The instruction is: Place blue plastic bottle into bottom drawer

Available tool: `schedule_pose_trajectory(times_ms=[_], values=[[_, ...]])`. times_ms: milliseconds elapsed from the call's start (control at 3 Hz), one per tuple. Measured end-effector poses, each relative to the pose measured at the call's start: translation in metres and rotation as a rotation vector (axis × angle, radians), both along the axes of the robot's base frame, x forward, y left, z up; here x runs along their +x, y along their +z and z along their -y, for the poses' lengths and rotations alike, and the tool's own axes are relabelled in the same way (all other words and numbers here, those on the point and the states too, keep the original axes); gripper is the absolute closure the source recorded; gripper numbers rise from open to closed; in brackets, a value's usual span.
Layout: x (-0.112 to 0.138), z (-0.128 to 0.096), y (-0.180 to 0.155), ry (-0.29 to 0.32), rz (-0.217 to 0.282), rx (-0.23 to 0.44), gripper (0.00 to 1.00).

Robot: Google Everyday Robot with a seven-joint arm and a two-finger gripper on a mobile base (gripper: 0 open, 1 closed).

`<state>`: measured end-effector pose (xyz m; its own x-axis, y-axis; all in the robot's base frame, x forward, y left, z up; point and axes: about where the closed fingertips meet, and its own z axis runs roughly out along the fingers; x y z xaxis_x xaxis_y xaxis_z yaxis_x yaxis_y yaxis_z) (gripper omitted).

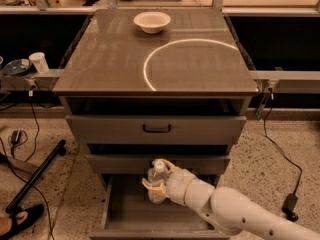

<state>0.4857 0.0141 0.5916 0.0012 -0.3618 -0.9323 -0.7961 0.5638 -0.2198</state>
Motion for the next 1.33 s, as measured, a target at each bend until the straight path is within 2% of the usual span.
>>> schedule_pose_trajectory(times_ms=[333,667,1000,1333], values=[[-0.007,0.003,-0.037,-0.029,-0.004,0.014,1.0],[-0.012,0.003,-0.078,-0.065,0.024,0.014,1.0],[-0.015,-0.004,-0.105,-0.08,0.085,0.011,1.0],[-0.015,-0.004,-0.105,-0.08,0.085,0.011,1.0]])
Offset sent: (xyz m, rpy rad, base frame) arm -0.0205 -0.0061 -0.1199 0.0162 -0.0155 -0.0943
